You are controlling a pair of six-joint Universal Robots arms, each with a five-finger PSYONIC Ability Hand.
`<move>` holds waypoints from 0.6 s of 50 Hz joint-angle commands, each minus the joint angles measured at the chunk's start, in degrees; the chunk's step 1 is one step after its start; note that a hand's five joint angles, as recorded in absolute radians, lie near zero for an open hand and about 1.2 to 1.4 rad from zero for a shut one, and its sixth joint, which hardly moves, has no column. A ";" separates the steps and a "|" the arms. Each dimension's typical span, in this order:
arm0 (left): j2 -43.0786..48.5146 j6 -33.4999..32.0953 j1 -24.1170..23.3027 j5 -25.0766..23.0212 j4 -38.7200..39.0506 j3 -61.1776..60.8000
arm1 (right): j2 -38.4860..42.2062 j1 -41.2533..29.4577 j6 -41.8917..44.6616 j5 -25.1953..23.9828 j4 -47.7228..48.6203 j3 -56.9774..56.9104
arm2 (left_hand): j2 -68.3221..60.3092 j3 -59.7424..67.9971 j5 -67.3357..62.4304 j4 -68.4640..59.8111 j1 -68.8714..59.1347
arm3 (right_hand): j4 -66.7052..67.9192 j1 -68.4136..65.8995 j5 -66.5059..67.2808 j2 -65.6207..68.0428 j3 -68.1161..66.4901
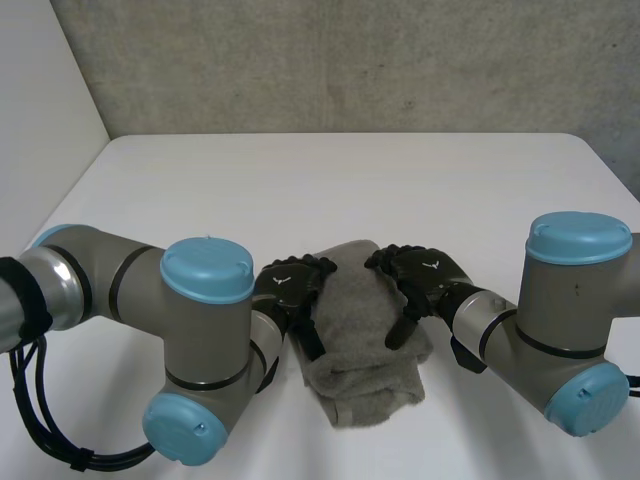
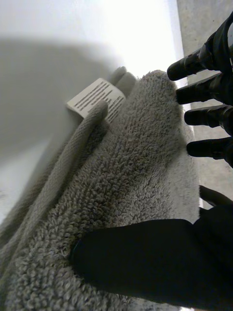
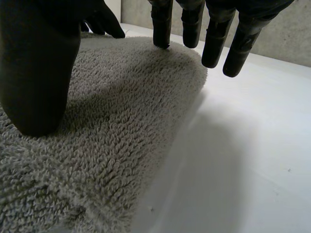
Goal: Fold the towel.
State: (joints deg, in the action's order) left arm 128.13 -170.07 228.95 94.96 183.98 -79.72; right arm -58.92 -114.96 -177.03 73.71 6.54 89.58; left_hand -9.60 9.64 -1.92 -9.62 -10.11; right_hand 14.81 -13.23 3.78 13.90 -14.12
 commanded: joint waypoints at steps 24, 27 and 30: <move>-31.27 -3.34 16.88 0.05 -27.97 15.12 | -27.12 11.60 1.60 13.92 -15.77 -14.52 | -0.62 0.58 1.70 -0.60 -0.11 | -4.81 3.23 -3.78 -3.90 4.12; -31.27 -3.43 16.88 -0.04 -28.33 15.12 | -27.12 11.60 1.86 13.83 -17.88 -15.13 | -0.95 0.91 1.37 -0.93 -0.44 | -4.81 3.23 -3.78 -3.90 4.12; -31.27 -3.43 16.97 -0.13 -28.59 15.12 | -27.12 11.52 2.48 13.83 -18.23 -15.05 | -0.96 0.91 1.37 -0.93 -0.44 | -4.81 3.23 -3.78 -3.90 4.12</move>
State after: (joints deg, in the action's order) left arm 96.62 -173.46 246.02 95.03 155.93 -64.44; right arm -86.40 -103.15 -175.22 87.93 -9.84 74.92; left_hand -9.60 9.52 -1.92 -9.49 -10.11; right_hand 14.68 -13.03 3.78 13.91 -14.12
